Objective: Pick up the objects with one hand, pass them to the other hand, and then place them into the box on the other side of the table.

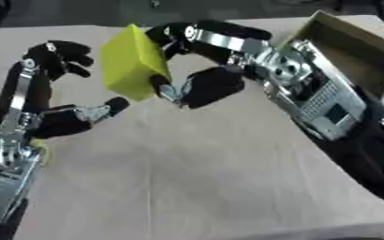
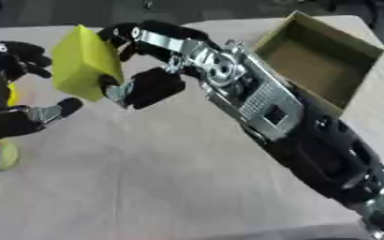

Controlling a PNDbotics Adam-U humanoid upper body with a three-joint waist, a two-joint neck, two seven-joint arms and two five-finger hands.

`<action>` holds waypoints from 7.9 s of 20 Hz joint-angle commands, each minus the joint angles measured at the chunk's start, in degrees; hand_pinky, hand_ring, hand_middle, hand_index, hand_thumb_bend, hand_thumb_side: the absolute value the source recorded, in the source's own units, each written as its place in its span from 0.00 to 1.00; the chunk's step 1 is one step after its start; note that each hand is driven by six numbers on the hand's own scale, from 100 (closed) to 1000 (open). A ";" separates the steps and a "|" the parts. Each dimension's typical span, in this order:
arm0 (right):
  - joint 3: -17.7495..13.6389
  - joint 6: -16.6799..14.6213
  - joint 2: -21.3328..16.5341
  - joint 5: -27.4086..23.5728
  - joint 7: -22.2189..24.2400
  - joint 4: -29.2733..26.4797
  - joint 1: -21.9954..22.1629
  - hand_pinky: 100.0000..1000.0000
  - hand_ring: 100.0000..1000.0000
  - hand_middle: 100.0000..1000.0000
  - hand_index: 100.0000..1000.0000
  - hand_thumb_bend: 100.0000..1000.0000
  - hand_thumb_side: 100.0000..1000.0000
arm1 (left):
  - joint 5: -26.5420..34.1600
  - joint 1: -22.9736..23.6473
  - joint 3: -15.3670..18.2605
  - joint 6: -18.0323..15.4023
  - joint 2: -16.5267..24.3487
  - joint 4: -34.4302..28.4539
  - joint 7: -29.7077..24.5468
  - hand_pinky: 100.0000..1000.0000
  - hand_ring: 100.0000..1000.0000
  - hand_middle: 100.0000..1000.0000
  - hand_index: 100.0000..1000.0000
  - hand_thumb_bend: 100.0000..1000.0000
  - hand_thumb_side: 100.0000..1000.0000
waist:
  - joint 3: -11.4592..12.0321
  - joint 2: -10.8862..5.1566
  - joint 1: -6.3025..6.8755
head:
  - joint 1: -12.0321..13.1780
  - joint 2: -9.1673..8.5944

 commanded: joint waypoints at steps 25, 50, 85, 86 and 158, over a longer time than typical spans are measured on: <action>-28.11 0.79 -13.69 -19.83 -35.71 -0.58 17.92 1.00 0.84 0.40 0.61 0.00 0.19 | -1.11 4.60 7.47 0.93 5.57 -2.40 8.61 0.51 0.57 0.42 0.61 0.78 0.01 | -1.19 -0.24 0.99 | -1.02 -2.23; -30.16 2.61 -22.02 -11.72 -41.60 19.12 26.46 1.00 0.85 0.45 0.68 0.00 0.11 | -2.11 10.74 13.74 3.31 10.82 -7.84 17.98 0.53 0.58 0.44 0.63 0.77 0.07 | 0.54 -0.01 0.71 | -2.24 -4.00; -29.22 0.26 -23.02 5.44 -31.75 20.02 26.03 1.00 1.00 0.91 1.00 0.00 0.23 | -2.63 11.00 14.36 3.89 11.34 -7.45 19.71 0.53 0.58 0.44 0.62 0.77 0.09 | 0.62 0.28 0.29 | -1.68 -3.24; -29.24 0.12 -23.04 5.72 -31.49 20.01 26.04 1.00 1.00 0.91 1.00 0.00 0.23 | -2.65 11.01 14.38 3.91 11.36 -7.43 19.73 0.53 0.58 0.44 0.62 0.77 0.09 | 0.61 0.29 0.28 | -1.71 -3.20; -32.89 -28.14 -9.47 -18.13 -52.84 -0.58 31.66 1.00 1.00 1.00 1.00 0.00 0.47 | 2.56 16.86 18.38 3.76 10.10 -7.73 32.69 0.57 0.66 0.53 0.66 0.55 0.31 | 1.00 0.08 1.71 | 4.78 -7.20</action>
